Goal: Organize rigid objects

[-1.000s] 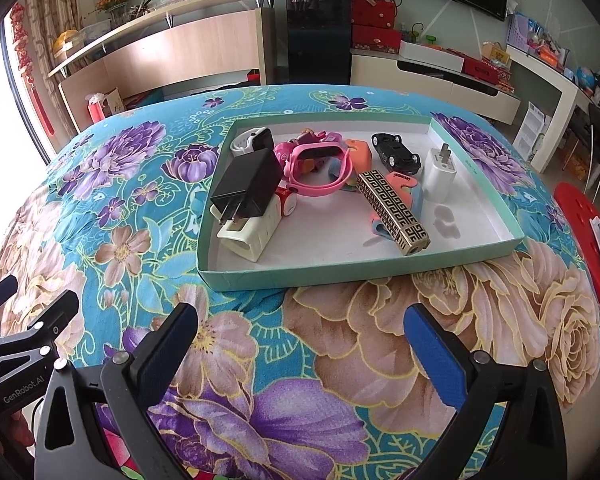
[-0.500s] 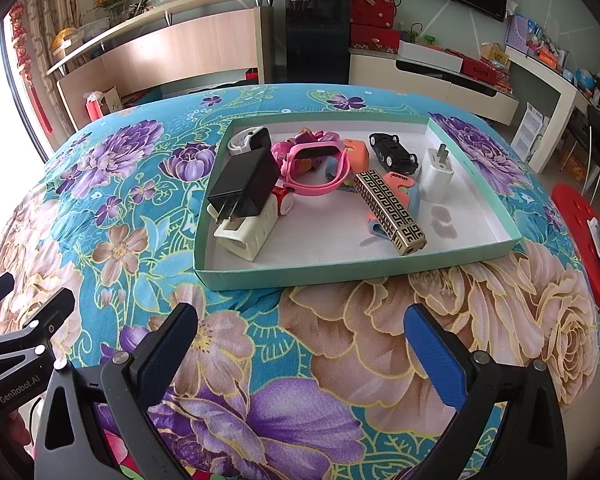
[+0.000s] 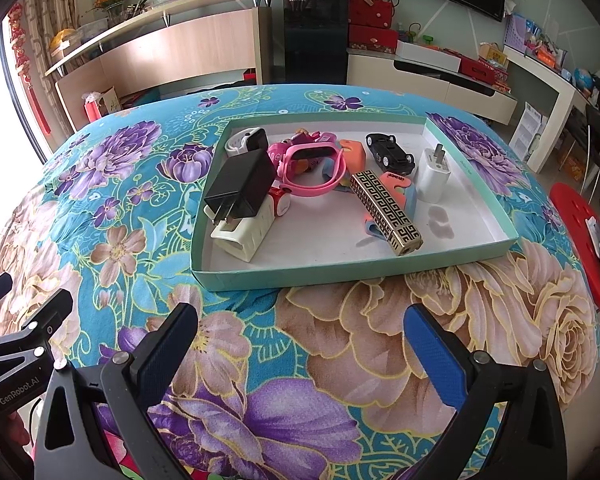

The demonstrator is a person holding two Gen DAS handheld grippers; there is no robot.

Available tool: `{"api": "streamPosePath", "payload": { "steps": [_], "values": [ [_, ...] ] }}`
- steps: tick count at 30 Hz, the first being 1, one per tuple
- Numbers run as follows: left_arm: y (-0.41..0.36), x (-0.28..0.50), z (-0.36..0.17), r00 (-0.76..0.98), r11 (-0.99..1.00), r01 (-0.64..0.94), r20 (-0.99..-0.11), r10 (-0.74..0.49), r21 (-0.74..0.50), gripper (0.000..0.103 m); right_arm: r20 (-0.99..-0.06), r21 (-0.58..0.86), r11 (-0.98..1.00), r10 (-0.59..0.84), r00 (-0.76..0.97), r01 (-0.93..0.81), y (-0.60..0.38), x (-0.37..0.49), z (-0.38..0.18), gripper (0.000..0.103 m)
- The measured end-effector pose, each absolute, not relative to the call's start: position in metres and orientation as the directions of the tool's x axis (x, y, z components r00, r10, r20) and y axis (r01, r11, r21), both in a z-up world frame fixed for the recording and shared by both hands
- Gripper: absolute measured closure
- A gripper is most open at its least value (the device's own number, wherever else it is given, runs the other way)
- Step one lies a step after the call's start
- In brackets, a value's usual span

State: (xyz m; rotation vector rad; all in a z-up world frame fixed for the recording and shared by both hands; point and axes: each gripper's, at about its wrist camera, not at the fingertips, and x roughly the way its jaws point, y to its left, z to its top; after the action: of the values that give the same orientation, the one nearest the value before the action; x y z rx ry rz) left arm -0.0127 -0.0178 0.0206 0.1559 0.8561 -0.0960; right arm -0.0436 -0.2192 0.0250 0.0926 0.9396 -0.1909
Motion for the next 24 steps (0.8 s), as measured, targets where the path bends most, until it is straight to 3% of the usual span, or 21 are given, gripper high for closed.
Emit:
{"api": "streamPosePath", "payload": {
  "steps": [24],
  "values": [
    [-0.019,-0.0135,0.0215,0.655,0.983,0.15,-0.755,-0.016,0.109,0.0,-0.813,-0.003,0.978,-0.124,0.57,0.209,-0.2214,-0.0439,0.0236,0.0]
  ]
}}
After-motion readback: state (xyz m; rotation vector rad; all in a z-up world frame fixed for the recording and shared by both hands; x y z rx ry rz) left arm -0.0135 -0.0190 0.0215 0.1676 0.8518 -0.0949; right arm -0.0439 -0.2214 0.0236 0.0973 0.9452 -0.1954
